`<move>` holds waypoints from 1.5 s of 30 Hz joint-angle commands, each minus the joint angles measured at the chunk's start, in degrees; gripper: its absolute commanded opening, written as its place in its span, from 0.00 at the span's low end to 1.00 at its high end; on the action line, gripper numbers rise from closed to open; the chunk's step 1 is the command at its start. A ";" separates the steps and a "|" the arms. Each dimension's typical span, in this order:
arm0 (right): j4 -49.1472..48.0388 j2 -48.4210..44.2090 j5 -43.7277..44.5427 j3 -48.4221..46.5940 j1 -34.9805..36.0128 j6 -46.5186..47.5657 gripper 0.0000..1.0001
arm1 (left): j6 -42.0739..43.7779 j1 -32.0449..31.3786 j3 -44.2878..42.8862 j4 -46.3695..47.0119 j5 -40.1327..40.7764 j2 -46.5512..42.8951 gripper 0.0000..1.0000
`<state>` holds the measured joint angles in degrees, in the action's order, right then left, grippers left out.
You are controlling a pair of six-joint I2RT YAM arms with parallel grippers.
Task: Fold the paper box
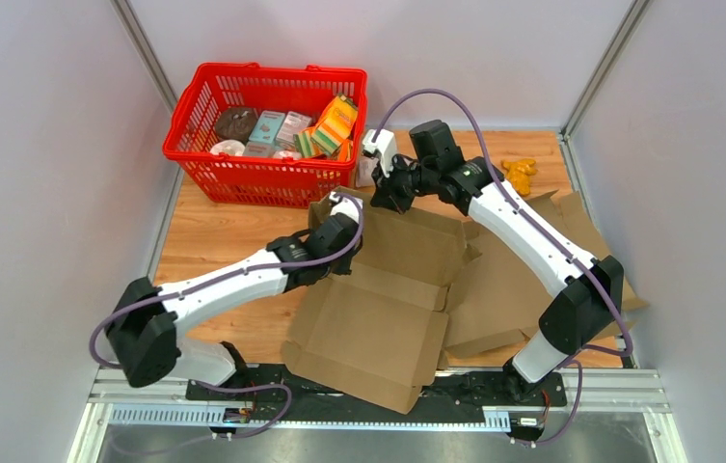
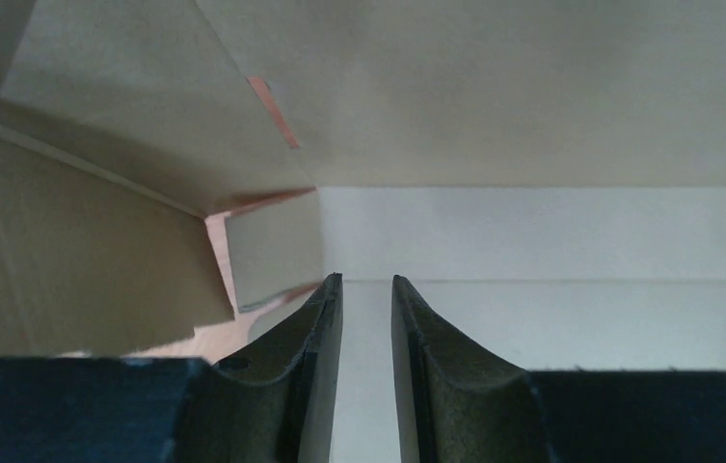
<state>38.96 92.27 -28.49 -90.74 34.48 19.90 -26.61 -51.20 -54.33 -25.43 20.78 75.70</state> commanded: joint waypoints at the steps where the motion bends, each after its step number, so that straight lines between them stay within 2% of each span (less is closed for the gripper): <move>1: -1.96 -1.30 -1.04 -0.67 0.32 -0.21 0.00 | 1.30 -0.04 -3.51 0.46 8.58 5.85 0.35; 5: -1.78 -1.57 -2.09 -0.58 0.33 0.31 0.00 | 0.51 0.40 -2.72 1.17 9.54 9.46 0.43; 10: -0.82 -1.74 -2.89 -0.40 0.32 1.02 0.00 | -1.95 2.68 -0.08 2.13 9.99 8.50 0.49; 11: -0.82 -1.83 -3.06 -0.40 0.33 1.10 0.00 | -2.21 3.21 0.88 2.40 8.77 8.15 0.53; 15: -0.64 -2.00 -3.59 -0.32 0.24 1.37 0.00 | -3.01 7.24 2.20 2.84 3.41 7.88 0.56; 24: -0.46 -1.74 -4.99 -0.32 0.32 1.72 0.00 | -3.01 9.80 6.77 7.40 -3.54 5.86 0.66; 28: -0.55 -1.83 -5.35 -0.58 0.24 1.46 0.00 | -3.45 10.86 6.86 8.38 -8.11 7.09 0.62; 29: -0.64 -1.92 -5.43 -0.49 0.24 1.46 0.00 | -3.01 10.86 7.21 8.64 -8.81 7.00 0.58; 31: -0.73 -1.92 -5.61 -0.40 0.24 1.37 0.00 | -2.66 10.68 8.00 9.96 -8.82 6.13 0.51; 34: -1.25 -1.92 -6.49 -0.23 0.41 0.76 0.00 | -1.61 9.28 8.88 12.07 -8.03 4.55 0.47; 37: -1.96 -1.92 -7.02 0.65 0.59 0.32 0.00 | -0.72 7.26 8.97 13.82 -7.76 4.28 0.49; 41: -4.58 -2.79 -4.83 3.63 1.20 0.31 0.00 | -2.13 7.08 11.08 18.48 -13.04 4.55 0.53; 45: -7.32 -4.46 -1.41 7.15 2.69 0.93 0.00 | -2.39 6.99 14.33 22.35 -13.92 0.34 0.54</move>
<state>36.07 91.22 -31.77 -85.89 35.40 20.43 -28.69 -44.16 -42.24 -9.74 9.41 80.99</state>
